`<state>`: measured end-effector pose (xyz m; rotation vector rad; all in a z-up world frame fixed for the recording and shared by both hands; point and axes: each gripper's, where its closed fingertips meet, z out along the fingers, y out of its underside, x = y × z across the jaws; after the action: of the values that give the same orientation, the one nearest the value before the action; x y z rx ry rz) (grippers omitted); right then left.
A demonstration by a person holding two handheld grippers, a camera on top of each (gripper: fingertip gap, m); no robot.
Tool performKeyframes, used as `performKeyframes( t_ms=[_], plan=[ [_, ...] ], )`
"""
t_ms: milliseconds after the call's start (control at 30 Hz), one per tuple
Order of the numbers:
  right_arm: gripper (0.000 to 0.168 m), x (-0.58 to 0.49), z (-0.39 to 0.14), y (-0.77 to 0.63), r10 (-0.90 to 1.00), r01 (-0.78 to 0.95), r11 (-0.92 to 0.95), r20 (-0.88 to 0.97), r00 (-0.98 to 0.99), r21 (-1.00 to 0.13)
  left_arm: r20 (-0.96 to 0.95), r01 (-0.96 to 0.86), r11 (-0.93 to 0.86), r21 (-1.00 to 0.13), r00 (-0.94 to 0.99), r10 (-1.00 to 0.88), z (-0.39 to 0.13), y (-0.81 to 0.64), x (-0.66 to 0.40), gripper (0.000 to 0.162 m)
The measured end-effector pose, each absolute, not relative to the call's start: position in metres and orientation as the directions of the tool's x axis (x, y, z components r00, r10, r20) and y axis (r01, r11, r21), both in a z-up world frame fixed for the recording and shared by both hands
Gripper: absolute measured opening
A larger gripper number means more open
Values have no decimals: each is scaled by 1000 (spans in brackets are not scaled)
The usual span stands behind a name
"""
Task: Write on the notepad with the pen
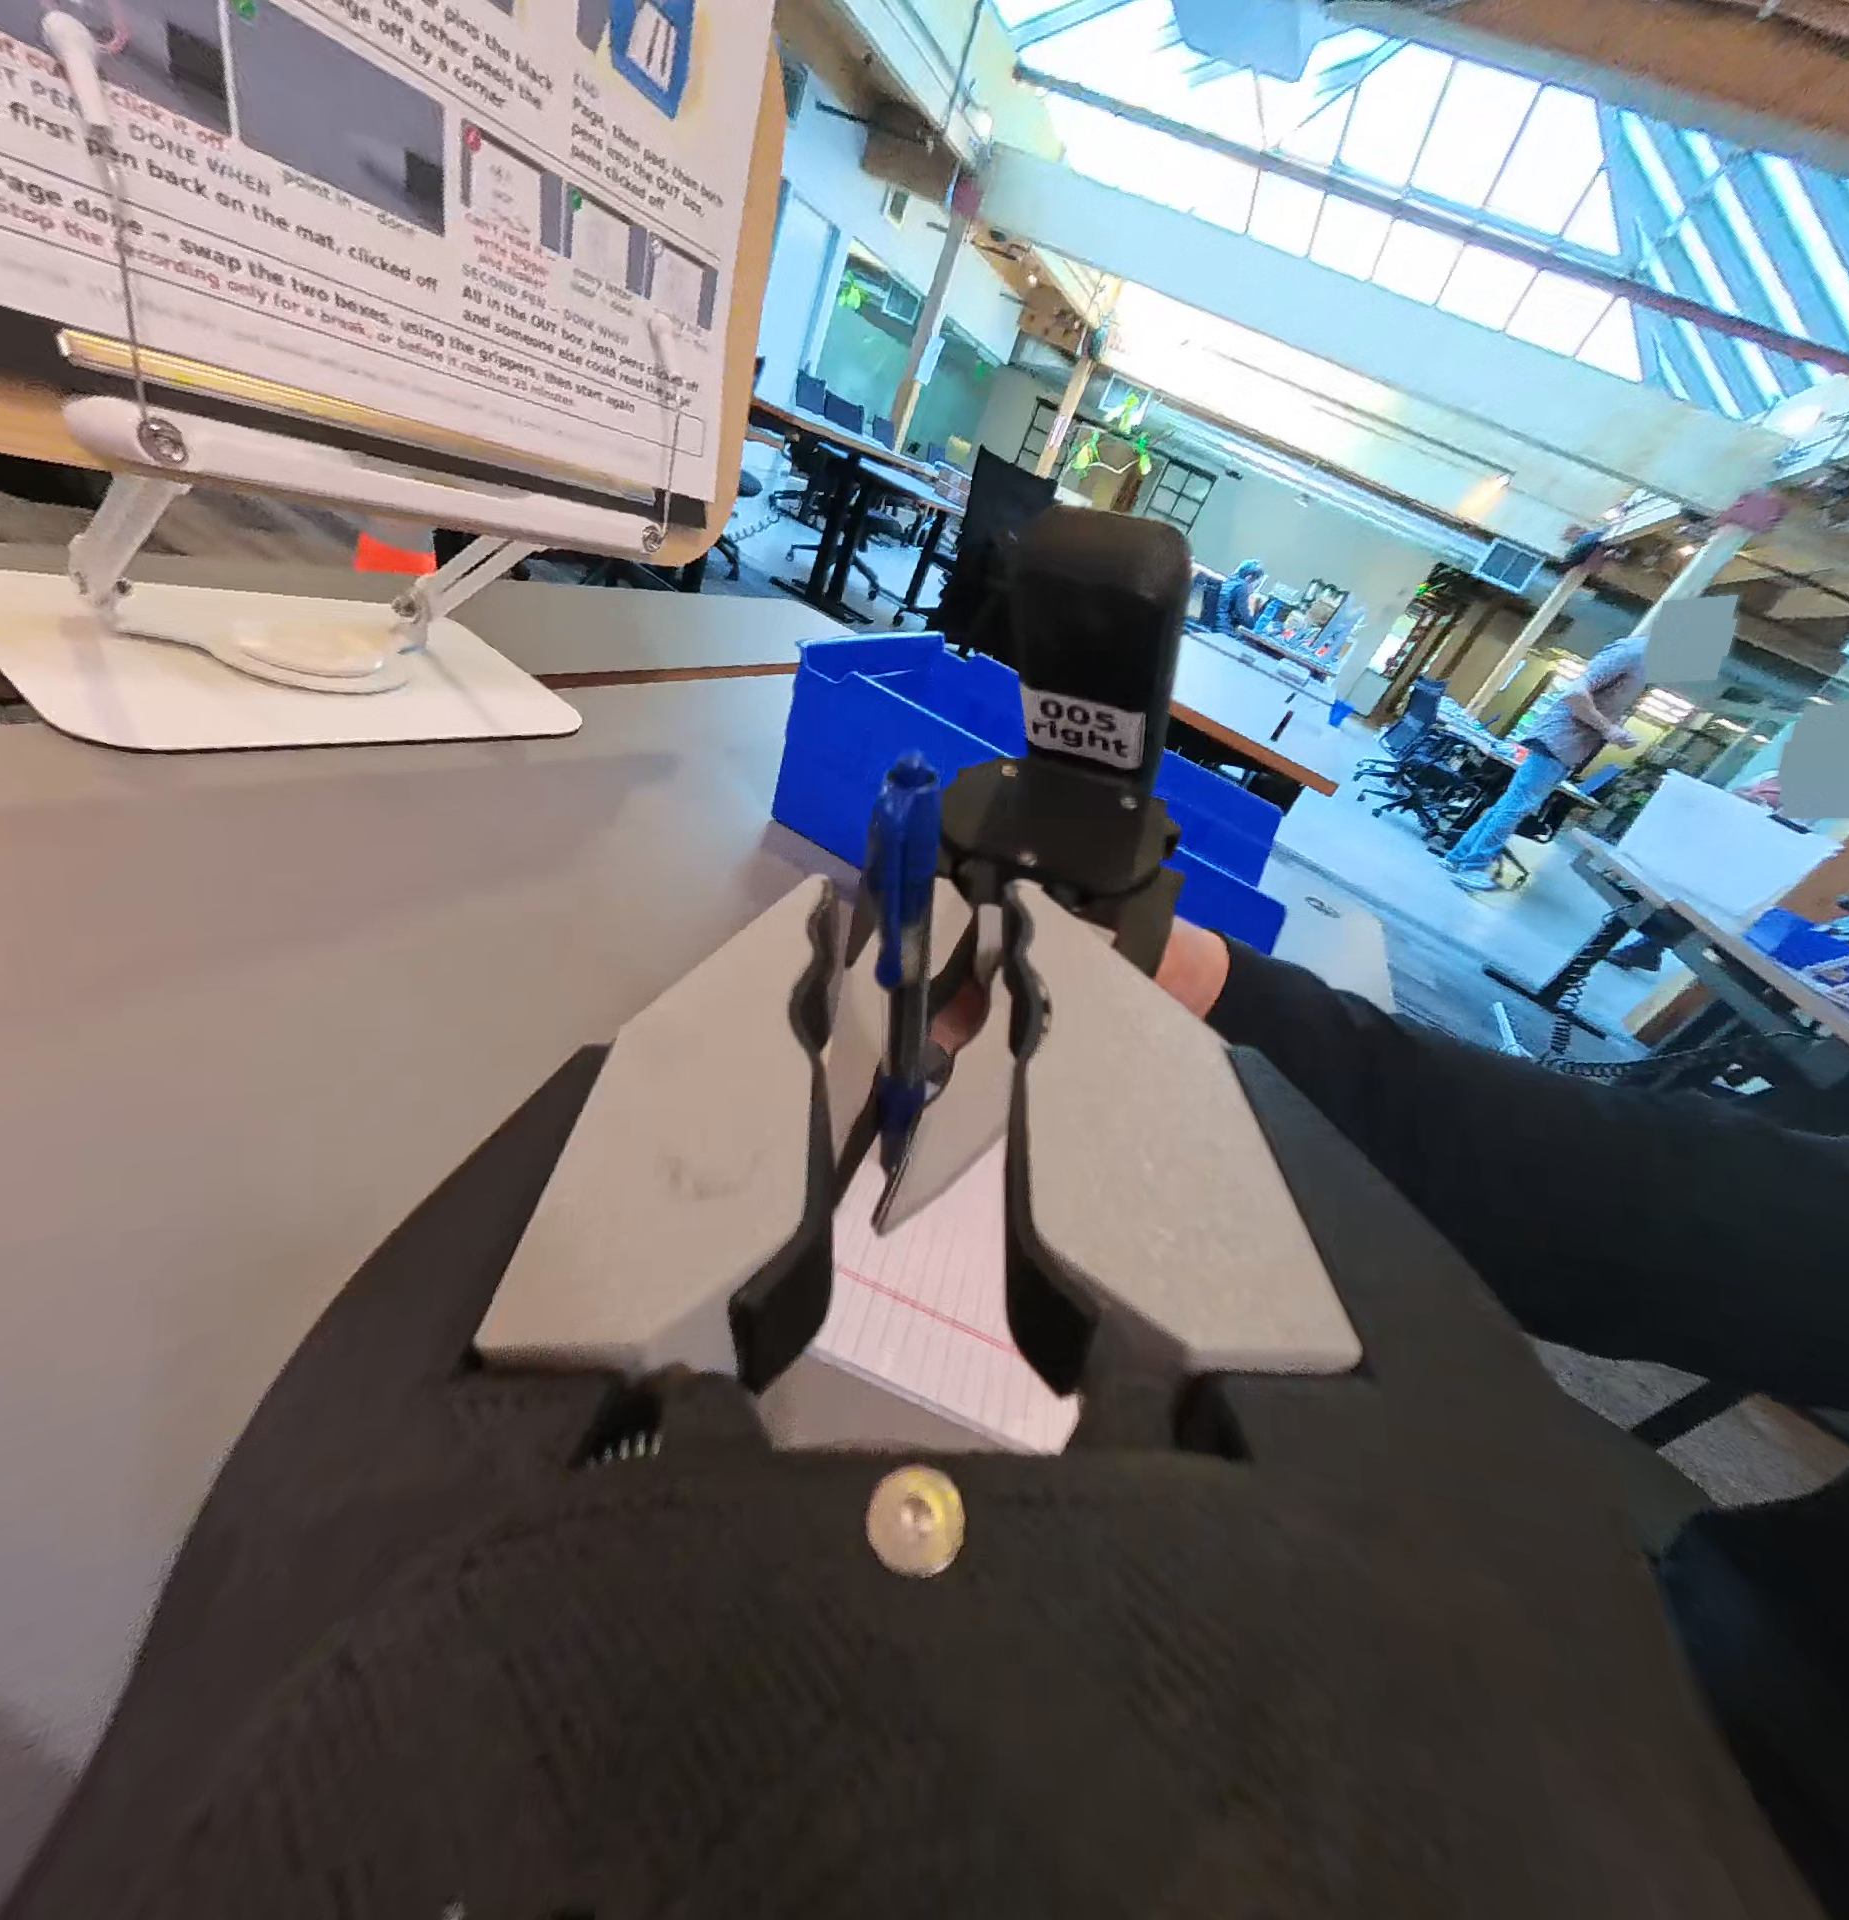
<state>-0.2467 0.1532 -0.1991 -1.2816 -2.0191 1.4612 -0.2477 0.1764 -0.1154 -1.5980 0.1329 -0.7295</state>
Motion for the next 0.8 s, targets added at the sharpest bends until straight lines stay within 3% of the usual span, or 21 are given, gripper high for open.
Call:
performKeyframes(
  t_ms=[167, 567, 800],
  plan=[
    [6, -247, -199, 142, 796, 468, 91, -218, -565, -879, 321, 262, -186, -947, 816, -480, -119, 177, -242, 11],
    [11, -249, -203, 138, 805, 492, 102, -219, -552, -864, 201, 103, -226, -969, 859, -471, -130, 175, -233, 8],
    [8, -251, -200, 135, 810, 481, 108, -204, -550, -870, 203, 99, -235, -967, 858, -472, -132, 176, -230, 8]
  ],
)
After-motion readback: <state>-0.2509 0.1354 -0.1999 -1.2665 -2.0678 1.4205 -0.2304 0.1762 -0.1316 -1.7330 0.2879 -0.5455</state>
